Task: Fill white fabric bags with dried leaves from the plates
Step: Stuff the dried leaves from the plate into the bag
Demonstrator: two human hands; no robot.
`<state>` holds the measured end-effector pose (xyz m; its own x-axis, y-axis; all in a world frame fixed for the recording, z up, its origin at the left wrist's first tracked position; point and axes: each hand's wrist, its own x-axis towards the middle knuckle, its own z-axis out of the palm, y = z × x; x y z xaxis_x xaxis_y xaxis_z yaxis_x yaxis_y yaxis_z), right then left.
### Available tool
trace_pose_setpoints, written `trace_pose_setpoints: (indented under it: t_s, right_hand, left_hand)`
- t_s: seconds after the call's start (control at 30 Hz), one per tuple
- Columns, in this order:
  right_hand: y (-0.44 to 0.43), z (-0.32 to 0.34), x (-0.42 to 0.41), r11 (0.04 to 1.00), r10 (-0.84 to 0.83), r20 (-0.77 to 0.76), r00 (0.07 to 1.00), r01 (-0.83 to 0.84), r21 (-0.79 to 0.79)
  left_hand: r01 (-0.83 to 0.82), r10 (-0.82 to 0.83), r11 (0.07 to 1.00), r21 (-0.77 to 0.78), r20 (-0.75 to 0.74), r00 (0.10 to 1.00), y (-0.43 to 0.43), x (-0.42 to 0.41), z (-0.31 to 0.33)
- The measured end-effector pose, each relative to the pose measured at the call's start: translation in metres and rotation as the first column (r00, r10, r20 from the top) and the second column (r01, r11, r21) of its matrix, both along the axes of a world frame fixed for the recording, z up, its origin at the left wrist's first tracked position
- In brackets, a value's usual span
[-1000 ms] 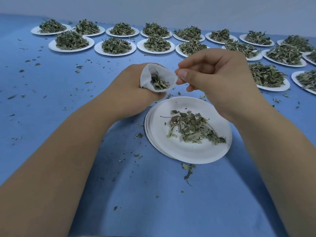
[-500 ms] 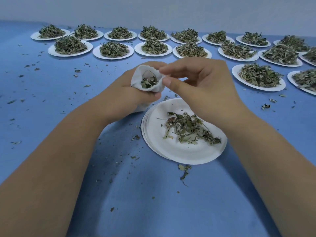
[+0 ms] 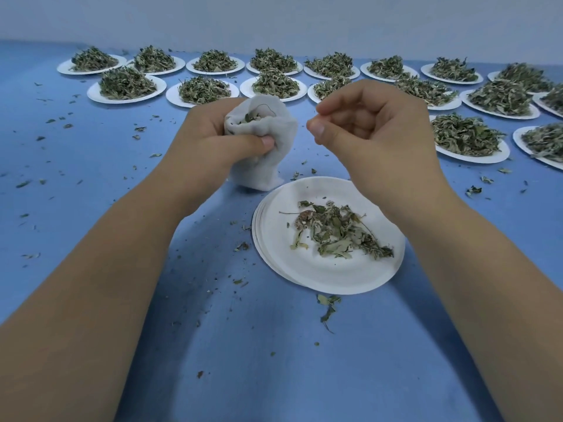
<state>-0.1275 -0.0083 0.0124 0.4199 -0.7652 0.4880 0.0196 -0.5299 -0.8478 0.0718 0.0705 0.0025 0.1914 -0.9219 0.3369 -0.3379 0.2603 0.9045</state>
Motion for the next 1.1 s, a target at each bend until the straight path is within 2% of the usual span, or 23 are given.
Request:
trace_pose_setpoints:
  t_s: [0.1,0.17,0.27,0.4,0.6,0.67,0.77,0.9,1.0,1.1]
  right_hand:
    - [0.004,0.0,0.001,0.997,0.073,-0.021,0.997,-0.073,0.008]
    - [0.009,-0.001,0.003,0.995,0.089,-0.053,0.995,-0.092,-0.046]
    - [0.013,-0.004,0.004,0.979,0.027,-0.141,0.99,-0.055,-0.196]
    - [0.013,-0.006,0.003,0.906,-0.06,-0.266,0.962,-0.059,-0.419]
    - [0.014,-0.004,0.0,0.899,-0.171,-0.427,0.888,-0.036,-0.436]
    - [0.014,-0.002,0.0,0.917,-0.165,-0.466,0.869,-0.038,-0.396]
    - [0.012,0.0,0.0,0.978,-0.078,-0.456,0.887,-0.02,-0.206]
    - [0.009,0.002,-0.002,0.998,0.041,-0.423,0.905,-0.055,-0.022]
    - [0.005,0.003,-0.006,0.997,0.069,-0.336,0.939,-0.056,0.05]
    - [0.001,0.002,-0.007,0.992,0.106,-0.329,0.938,-0.078,0.097]
  left_hand:
    - [-0.01,0.011,1.0,0.002,-0.093,0.996,-0.002,0.003,0.0]
    - [-0.001,0.001,1.0,-0.004,-0.06,0.998,-0.002,0.003,-0.001]
    - [-0.002,0.002,1.0,-0.002,0.067,0.998,-0.001,0.0,-0.001]
    - [-0.005,0.008,1.0,-0.023,0.132,0.991,0.001,-0.006,0.001]
    - [-0.092,0.1,0.994,-0.061,0.132,0.986,0.003,-0.008,0.003]
    - [-0.101,0.108,0.994,-0.05,0.171,0.979,0.003,-0.009,0.002]
    - [-0.123,0.14,0.989,-0.086,0.223,0.965,0.004,-0.011,0.004]
    - [-0.146,0.176,0.983,-0.115,0.322,0.93,0.006,-0.013,0.003]
    - [-0.156,0.189,0.98,-0.123,0.327,0.926,0.006,-0.012,0.003]
    - [-0.168,0.205,0.976,-0.137,0.325,0.923,0.006,-0.012,0.005]
